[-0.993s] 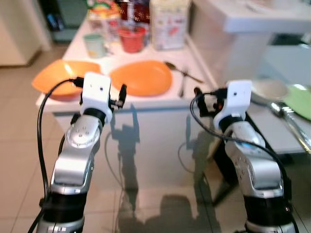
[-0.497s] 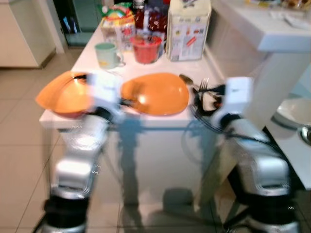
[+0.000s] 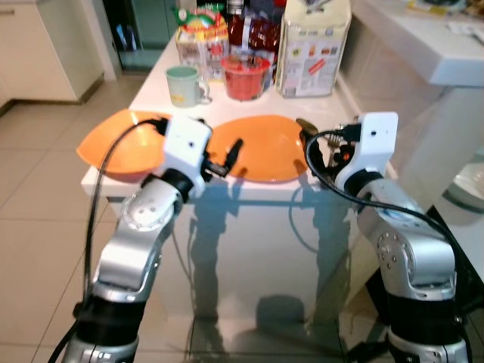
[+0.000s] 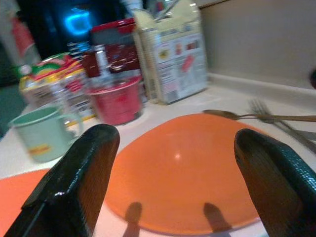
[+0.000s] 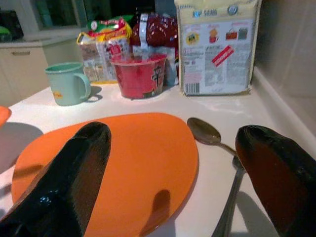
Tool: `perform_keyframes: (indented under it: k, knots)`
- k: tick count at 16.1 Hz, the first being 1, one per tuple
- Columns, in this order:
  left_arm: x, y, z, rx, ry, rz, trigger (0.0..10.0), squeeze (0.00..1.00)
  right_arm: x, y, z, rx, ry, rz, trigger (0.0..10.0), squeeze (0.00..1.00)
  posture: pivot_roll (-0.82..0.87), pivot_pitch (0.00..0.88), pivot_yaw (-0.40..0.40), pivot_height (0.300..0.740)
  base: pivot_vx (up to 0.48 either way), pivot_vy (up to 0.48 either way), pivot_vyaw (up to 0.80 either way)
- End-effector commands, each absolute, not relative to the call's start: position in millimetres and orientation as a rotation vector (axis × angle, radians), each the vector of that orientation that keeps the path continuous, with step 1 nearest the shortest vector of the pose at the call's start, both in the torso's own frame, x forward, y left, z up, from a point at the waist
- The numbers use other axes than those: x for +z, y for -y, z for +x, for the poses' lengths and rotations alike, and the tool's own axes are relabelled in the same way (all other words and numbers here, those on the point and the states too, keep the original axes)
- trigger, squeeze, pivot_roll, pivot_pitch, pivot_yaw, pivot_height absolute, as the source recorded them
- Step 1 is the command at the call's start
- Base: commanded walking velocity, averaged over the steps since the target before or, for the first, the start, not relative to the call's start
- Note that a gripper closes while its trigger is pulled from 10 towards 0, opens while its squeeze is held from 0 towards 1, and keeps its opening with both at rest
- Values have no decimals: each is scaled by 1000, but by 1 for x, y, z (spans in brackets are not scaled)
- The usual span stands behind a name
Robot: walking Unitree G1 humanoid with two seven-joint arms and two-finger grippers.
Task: Setting the table
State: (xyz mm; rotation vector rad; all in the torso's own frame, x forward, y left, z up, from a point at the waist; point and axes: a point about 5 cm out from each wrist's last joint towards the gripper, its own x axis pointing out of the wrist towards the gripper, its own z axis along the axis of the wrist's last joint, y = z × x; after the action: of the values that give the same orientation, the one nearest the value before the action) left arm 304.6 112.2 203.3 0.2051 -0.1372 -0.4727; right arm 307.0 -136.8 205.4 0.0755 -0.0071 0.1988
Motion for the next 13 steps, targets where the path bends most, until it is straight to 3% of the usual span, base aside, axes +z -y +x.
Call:
perform_keyframes:
  k: [1,7,13]
  knots:
    - [206,-107,309,-505,152,214,10000,0,209,140,306,185,15,76,10000,0,-18,0,15,740,0,0,0]
    - [176,-93,336,-519,18,215,10000,0,212,149,313,150,7,83,10000,0,-35,0,21,740,0,0,0]
    - [149,-85,335,-547,-54,232,10000,0,211,152,319,153,-11,95,10000,0,-40,0,11,740,0,0,0]
